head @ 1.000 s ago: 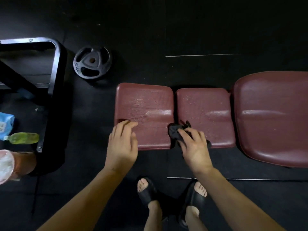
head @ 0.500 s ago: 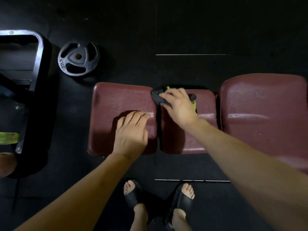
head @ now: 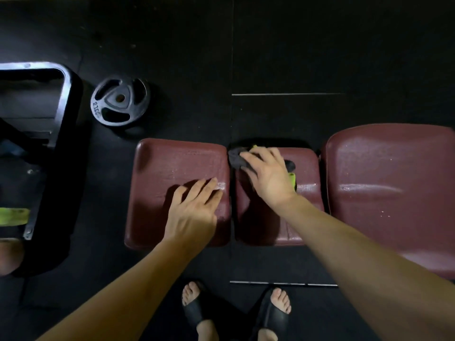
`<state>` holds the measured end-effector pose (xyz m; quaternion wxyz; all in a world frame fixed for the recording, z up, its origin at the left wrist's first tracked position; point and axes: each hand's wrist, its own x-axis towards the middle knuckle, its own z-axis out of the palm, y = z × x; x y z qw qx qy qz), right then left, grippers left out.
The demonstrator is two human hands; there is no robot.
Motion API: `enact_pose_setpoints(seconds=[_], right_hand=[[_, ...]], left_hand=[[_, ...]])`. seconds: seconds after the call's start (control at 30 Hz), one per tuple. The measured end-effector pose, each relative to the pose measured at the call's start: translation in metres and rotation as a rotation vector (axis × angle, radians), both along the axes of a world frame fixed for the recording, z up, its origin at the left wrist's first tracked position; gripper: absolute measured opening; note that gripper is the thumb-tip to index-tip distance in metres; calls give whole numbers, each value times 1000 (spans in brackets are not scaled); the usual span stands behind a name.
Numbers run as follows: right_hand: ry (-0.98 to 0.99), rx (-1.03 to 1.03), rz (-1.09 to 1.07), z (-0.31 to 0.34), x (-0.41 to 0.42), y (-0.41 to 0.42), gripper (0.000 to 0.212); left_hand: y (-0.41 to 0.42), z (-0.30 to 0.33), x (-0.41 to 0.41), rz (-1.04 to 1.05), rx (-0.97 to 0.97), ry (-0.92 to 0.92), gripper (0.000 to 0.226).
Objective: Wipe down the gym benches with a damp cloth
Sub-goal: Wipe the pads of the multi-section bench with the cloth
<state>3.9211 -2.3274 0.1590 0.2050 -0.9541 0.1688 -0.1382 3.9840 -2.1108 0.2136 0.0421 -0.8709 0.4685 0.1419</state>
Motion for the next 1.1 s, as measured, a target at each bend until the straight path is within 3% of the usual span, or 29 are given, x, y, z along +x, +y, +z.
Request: enact_pose_setpoints(seconds=[0.13,0.27,0.37,0.53,0.8,0.87,1.0,1.1], right_hand=[[-9,70,3,-4,-59,34,33],[24,122,168,-2,-134,58,45],[17,53,149,-9,-92,22,34],[-9,-15,-170,-6,-8,-29,38],[11,138,37,-13,-155,52,37],[2,89,29,-18,-130,29,35],[-12,-15,-182,-16,-48,-45,37],[-8,-14,-282,-12,-41,-52,34]], left_hand=[[-13,6,-1,35,158,65,58],[-23,10,2,44,183,51,56],[-19,7,1,45,203,56,58],[-17,4,0,64,158,18,58],[-33,9,3,13,157,-23,58],[-38,7,5,9,173,-22,59],[-36,4,7,-4,224,-9,62],[-42,8,10,2,241,2,63]])
